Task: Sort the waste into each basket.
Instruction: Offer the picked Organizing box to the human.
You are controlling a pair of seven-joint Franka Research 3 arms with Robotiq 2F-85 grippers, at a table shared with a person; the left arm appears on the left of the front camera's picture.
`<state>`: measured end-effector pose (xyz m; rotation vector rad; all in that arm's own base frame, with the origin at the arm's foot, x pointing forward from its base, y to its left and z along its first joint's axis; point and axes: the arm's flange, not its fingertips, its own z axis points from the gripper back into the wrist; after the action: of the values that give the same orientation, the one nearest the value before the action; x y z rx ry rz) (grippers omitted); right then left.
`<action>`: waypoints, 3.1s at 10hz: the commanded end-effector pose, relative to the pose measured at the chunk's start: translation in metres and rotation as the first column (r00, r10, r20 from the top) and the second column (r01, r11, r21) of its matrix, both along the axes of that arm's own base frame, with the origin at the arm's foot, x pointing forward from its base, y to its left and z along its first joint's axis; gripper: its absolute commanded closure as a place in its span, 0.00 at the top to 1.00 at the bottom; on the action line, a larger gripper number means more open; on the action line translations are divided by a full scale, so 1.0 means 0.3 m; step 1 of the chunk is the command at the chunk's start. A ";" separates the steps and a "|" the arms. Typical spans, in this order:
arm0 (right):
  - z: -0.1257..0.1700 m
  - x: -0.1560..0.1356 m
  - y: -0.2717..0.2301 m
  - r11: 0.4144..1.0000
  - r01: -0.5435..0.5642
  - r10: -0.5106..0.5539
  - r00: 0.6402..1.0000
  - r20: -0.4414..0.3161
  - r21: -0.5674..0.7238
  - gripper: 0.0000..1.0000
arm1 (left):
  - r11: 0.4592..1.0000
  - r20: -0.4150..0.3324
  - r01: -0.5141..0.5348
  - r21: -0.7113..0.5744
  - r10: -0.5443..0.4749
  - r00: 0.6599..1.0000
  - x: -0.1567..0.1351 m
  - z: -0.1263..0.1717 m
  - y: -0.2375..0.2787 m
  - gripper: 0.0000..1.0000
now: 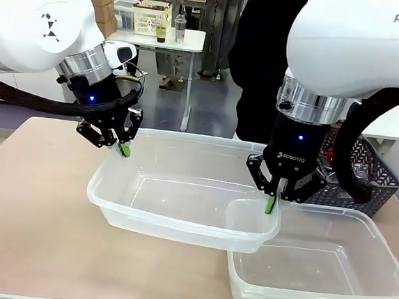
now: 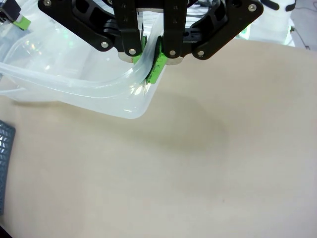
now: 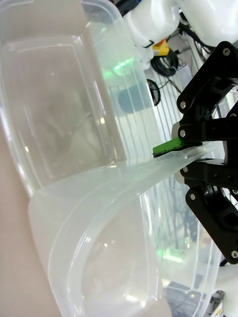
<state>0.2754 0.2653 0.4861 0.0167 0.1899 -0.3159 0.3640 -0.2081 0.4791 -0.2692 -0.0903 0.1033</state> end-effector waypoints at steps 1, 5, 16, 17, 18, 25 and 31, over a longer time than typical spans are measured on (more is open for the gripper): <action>0.004 0.000 -0.003 1.000 0.014 -0.014 1.000 0.003 0.000 0.05 | 0.999 -0.001 -0.037 -0.025 0.037 0.999 0.011 0.020 0.000 0.06; 0.004 0.000 -0.003 1.000 0.014 -0.014 1.000 0.003 0.000 0.05 | 0.999 -0.001 -0.037 -0.025 0.037 0.999 0.011 0.020 0.000 0.06; 0.004 0.000 -0.003 1.000 0.014 -0.014 1.000 0.003 0.000 0.05 | 0.999 -0.001 -0.037 -0.025 0.037 0.999 0.011 0.020 0.000 0.06; 0.004 0.000 -0.003 1.000 0.014 -0.014 1.000 0.003 0.000 0.05 | 0.999 -0.001 -0.037 -0.025 0.037 0.999 0.011 0.020 0.000 0.06; 0.004 0.000 -0.003 1.000 0.014 -0.014 1.000 0.003 0.000 0.05 | 0.999 -0.001 -0.037 -0.025 0.037 0.999 0.011 0.020 0.000 0.06; 0.004 0.000 -0.003 1.000 0.014 -0.014 1.000 0.003 0.000 0.05 | 0.999 -0.001 -0.037 -0.025 0.037 0.999 0.011 0.020 0.000 0.06; 0.004 0.000 -0.003 1.000 0.014 -0.014 1.000 0.003 0.000 0.05 | 0.999 -0.001 -0.037 -0.025 0.037 0.999 0.011 0.020 0.000 0.06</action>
<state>0.2754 0.2652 0.4862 0.0165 0.1897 -0.3159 0.3639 -0.2082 0.4790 -0.2689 -0.0900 0.1029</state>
